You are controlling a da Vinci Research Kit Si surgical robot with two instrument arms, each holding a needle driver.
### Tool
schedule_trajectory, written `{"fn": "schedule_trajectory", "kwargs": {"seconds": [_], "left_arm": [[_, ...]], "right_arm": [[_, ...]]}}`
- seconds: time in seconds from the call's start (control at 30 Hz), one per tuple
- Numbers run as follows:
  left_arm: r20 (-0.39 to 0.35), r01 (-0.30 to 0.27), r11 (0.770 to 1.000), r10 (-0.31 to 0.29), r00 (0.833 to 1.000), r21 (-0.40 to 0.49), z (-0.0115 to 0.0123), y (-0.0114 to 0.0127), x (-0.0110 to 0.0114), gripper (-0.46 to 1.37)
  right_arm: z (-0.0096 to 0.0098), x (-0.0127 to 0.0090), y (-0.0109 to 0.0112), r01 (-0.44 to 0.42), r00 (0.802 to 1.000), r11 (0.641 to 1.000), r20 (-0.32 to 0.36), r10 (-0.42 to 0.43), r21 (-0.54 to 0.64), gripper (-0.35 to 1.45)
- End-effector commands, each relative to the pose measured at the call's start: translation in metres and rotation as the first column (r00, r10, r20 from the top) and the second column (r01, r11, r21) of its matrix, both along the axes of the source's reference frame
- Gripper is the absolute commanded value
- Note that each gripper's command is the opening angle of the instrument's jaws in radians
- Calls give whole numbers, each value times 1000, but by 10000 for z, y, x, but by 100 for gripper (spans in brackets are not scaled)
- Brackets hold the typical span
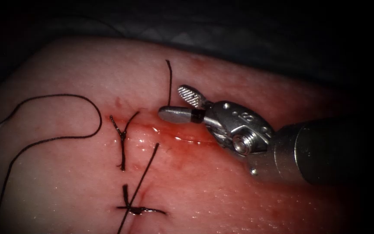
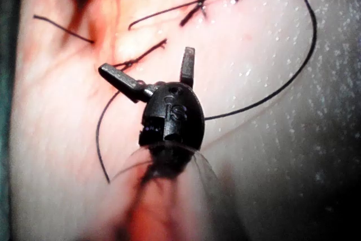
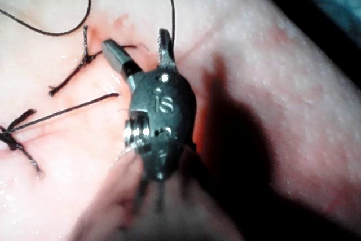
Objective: Wound Closure
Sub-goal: Set down the needle from the left tool onto the pad, then pick up a length of suture with the left tool.
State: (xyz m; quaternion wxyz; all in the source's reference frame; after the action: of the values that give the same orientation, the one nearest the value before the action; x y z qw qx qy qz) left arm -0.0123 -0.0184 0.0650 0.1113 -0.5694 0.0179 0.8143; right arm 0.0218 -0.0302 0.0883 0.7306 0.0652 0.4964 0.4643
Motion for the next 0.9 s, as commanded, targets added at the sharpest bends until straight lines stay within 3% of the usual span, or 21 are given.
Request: {"fn": "schedule_trajectory", "kwargs": {"seconds": [0.03, 0.23, 0.47, 0.9], "left_arm": [[13, -26, 999, 26, 1000, 18, 4, -5, -5, 88], [76, -99, 995, 97, 992, 14, 21, -25, -33, 85], [103, -168, 986, 168, 980, -9, 32, -40, -51, 85], [106, -171, 985, 171, 980, -8, 39, -40, -56, 84]], "right_arm": [[2, -3, 3, 11, 1000, 1000, 4, -11, -13, 126], [10, -14, 15, 55, 998, 997, 23, -53, -63, 130], [17, -22, 25, 97, 995, 991, 23, -95, -93, 133], [19, -15, 26, 116, 993, 987, -3, -117, -110, 132]]}}
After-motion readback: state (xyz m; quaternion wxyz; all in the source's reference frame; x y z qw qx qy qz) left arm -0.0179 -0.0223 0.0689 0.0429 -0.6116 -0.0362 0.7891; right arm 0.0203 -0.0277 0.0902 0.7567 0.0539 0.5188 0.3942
